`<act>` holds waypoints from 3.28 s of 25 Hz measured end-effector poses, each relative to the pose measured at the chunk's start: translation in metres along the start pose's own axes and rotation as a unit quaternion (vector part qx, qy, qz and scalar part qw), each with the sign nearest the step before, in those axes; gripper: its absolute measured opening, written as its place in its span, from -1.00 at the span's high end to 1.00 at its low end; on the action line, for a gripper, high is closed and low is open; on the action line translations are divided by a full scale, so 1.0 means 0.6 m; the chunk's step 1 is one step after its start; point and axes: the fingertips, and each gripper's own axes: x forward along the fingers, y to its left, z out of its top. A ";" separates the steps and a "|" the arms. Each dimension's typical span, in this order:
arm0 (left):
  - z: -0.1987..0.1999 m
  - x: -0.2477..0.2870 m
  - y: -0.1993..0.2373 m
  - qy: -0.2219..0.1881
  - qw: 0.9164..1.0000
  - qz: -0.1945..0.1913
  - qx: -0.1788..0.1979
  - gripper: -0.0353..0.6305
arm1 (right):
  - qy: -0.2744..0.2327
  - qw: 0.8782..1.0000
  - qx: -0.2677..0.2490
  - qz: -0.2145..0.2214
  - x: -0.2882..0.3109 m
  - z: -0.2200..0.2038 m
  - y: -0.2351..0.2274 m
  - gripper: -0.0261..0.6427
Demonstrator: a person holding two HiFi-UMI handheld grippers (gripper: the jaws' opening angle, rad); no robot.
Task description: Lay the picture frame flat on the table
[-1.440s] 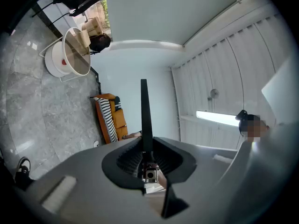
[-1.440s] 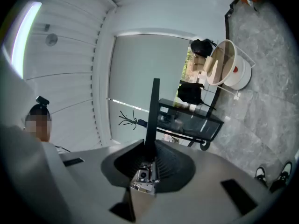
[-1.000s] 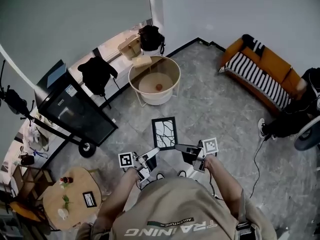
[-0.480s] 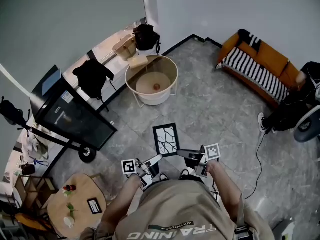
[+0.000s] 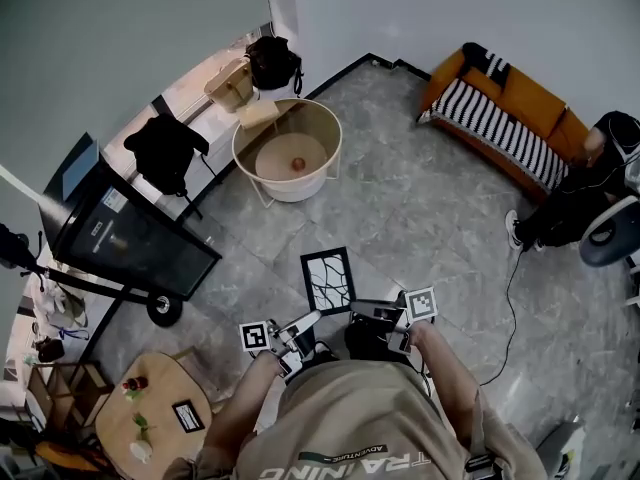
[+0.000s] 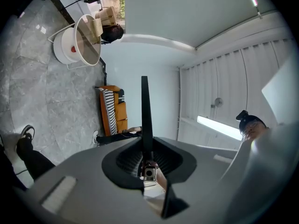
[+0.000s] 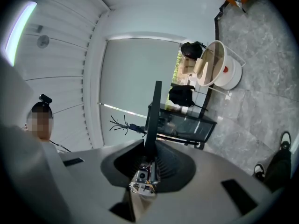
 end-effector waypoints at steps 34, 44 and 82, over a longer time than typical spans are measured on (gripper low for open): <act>0.394 0.230 0.140 -0.066 0.996 0.054 0.022 0.67 | 0.076 0.996 0.025 0.039 0.068 0.439 -0.217 0.72; 0.616 0.244 0.153 -0.028 0.999 0.028 0.023 0.67 | 0.051 0.998 0.022 0.008 0.190 0.606 -0.260 0.72; 0.940 0.233 0.654 -0.075 0.988 0.106 -0.088 0.67 | 0.053 0.988 0.142 -0.026 0.343 0.786 -0.820 0.72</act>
